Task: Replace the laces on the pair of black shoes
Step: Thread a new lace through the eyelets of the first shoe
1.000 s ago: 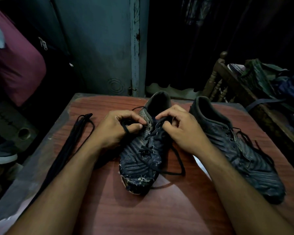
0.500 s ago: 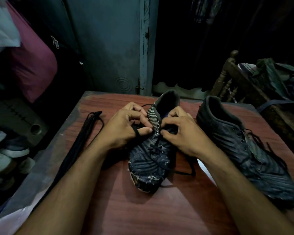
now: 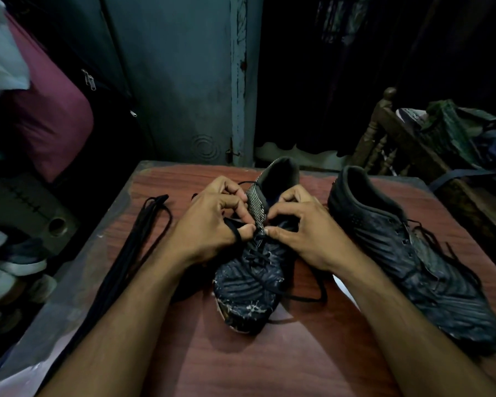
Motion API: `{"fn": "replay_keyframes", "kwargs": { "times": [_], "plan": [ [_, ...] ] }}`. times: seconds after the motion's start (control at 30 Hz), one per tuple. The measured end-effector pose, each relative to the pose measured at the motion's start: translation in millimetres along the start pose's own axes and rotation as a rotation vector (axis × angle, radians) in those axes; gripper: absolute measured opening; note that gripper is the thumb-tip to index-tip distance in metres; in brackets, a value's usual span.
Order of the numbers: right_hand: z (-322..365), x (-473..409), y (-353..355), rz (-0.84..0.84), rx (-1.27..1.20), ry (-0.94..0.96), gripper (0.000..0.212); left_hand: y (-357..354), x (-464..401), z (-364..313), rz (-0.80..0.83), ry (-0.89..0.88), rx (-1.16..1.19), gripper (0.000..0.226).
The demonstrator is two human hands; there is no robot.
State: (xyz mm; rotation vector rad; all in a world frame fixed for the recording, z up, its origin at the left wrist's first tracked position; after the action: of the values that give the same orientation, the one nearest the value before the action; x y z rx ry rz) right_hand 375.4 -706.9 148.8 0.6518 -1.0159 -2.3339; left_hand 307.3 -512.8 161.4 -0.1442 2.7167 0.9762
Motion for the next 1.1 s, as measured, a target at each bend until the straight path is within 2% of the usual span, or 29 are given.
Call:
{"fn": "replay_keyframes", "kwargs": {
  "times": [0.07, 0.23, 0.53, 0.8, 0.9, 1.1],
  "plan": [
    [1.7, 0.0, -0.7, -0.008, 0.012, -0.001, 0.017, -1.1, 0.0, 0.2, 0.001, -0.006, -0.03, 0.026],
    [2.8, 3.9, -3.2, -0.04, 0.013, -0.019, 0.019, -4.4, -0.7, -1.4, 0.019, -0.048, -0.051, 0.006],
    [3.3, 4.1, -2.3, -0.037, 0.004, -0.014, 0.023, -2.2, -0.5, -1.3, 0.034, -0.037, -0.103, 0.013],
    [4.7, 6.5, -4.2, -0.046, 0.1, 0.028, 0.016, 0.0, 1.0, -4.8, 0.025, 0.069, -0.057, 0.026],
    [5.4, 7.7, -4.7, -0.054, 0.083, 0.041, 0.013, 0.3, 0.5, -6.1, 0.006, 0.108, -0.067, 0.022],
    [4.2, 9.1, -8.9, -0.089, 0.112, 0.058, 0.01, -0.9, 0.6, -10.2, 0.063, 0.137, 0.075, 0.015]
  ]
}}
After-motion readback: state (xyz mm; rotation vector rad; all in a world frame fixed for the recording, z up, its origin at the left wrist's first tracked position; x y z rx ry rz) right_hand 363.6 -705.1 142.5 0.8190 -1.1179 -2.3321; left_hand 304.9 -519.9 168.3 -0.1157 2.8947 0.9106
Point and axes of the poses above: each hand's wrist, its own x-axis away from the middle knuckle, its own y-axis out of the back of the hand, z = x × y, the point moved 1 cm from there along -x, towards the middle knuckle, and after that the axes turned 3 degrees about z, right-handed, at the moved point
